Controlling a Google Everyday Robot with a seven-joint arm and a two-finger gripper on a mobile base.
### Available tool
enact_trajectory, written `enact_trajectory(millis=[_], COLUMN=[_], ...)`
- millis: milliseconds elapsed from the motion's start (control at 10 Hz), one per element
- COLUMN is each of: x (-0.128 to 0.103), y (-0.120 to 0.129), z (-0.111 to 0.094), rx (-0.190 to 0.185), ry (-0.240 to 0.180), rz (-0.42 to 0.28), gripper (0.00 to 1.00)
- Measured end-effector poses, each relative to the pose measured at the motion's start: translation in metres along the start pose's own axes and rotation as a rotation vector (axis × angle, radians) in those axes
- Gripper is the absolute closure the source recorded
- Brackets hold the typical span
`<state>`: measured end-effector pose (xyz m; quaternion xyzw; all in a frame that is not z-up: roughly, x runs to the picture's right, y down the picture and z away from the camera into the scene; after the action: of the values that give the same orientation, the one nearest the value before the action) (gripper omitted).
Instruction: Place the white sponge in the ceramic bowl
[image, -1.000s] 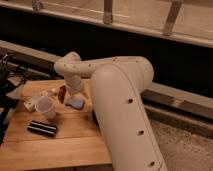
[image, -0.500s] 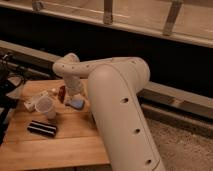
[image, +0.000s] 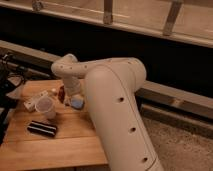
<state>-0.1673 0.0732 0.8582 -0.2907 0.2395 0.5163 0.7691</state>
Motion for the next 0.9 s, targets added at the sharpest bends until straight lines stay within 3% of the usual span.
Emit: enact_trajectory(millis=[100,300,500,600,900], x=[0.000,-0.010,-0.023,-0.028,-0.030], y=[0.000,0.002,0.016,0.015,0.015], z=[0.000,-0.002,-0.001,0.001,0.005], rx=[-0.001,-0.026,-0.054,-0.050,-0.047], ry=[-0.001,-0.043,-0.069,-0.077,-0.071], rz=[-0.002,-0.040,-0.099,-0.132,-0.135], gripper=[0.35,0.35,0.35,0.35,0.35])
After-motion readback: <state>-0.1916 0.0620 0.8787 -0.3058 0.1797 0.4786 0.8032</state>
